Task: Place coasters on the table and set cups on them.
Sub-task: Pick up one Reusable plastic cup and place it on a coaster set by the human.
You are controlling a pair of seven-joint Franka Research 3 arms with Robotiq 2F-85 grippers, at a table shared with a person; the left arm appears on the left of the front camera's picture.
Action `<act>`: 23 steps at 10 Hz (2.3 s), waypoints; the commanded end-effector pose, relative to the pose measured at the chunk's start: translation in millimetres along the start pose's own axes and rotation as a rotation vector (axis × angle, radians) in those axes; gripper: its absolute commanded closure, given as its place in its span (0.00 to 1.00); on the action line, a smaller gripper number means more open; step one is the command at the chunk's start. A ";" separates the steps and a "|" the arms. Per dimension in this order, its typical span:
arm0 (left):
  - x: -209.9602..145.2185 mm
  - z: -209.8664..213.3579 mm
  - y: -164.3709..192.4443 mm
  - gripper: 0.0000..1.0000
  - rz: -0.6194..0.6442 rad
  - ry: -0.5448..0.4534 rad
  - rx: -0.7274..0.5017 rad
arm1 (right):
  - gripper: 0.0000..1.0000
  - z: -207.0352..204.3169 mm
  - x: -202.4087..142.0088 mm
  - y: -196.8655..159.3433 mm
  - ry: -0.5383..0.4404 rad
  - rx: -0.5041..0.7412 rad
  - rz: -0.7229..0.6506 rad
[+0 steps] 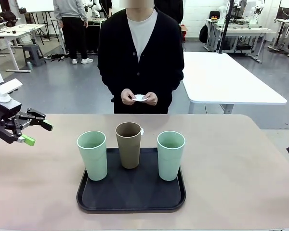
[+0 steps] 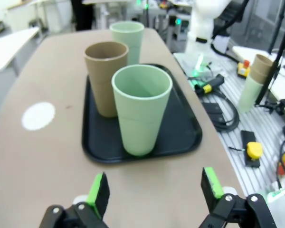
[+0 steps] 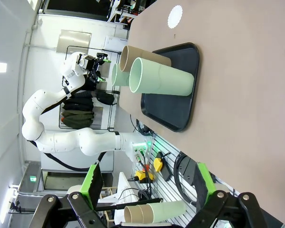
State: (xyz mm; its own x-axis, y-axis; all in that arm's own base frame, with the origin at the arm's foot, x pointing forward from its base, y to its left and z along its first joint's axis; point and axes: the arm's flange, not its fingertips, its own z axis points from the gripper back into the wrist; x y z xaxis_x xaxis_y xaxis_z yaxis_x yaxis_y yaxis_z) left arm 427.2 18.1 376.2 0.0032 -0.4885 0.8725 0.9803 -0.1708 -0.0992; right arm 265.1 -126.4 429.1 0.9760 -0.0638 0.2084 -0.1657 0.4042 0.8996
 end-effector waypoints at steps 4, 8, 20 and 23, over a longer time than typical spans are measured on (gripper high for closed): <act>0.4 -0.7 -0.3 0.00 0.000 0.002 -0.001 | 0.00 -0.3 0.2 -0.7 -0.004 0.011 0.002; -26.4 -21.2 7.6 0.00 -0.109 -0.061 0.112 | 0.00 -0.3 0.2 -0.7 -0.004 0.011 0.002; -60.8 -102.9 57.1 0.00 -0.183 -0.255 0.061 | 0.00 -0.3 0.2 -0.7 -0.004 0.011 0.002; -59.7 -121.5 60.7 0.00 -0.116 -0.247 0.027 | 0.00 -0.3 0.2 -0.7 -0.004 0.011 0.002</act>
State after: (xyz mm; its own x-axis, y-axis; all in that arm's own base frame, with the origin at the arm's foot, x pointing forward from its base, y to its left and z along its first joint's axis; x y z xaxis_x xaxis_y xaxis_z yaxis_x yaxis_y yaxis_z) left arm 456.6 -61.1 259.5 -0.0813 -0.2346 0.9687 0.9777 -0.2074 0.0319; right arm 265.1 -126.4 429.1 0.9760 -0.0640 0.2084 -0.1655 0.4042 0.8996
